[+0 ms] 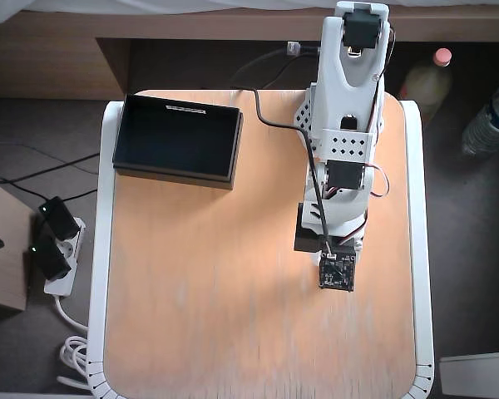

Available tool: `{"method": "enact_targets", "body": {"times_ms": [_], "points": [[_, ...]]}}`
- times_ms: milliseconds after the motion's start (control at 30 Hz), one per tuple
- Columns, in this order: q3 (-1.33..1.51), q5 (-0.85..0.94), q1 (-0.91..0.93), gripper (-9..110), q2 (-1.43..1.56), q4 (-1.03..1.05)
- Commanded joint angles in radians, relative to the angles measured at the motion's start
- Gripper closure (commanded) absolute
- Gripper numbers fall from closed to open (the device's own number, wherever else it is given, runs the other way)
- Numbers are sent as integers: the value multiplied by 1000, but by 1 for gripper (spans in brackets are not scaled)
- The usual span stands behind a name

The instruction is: Grasp a lego block and put it in the bin.

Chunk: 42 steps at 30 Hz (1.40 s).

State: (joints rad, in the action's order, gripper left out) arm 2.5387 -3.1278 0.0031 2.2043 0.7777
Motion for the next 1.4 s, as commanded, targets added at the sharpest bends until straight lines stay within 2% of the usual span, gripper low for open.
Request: {"method": "enact_targets", "body": {"times_ms": [0,433,600,1067,1367], "points": [[-29,-9,-3,83,-25,-49],[-29,-15,20,84,-124,-86],[-29,-17,25,97,-132,-87],[-31,-23,44,101,-117,-89],[-81,-49,133,101,-35,-87]]}}
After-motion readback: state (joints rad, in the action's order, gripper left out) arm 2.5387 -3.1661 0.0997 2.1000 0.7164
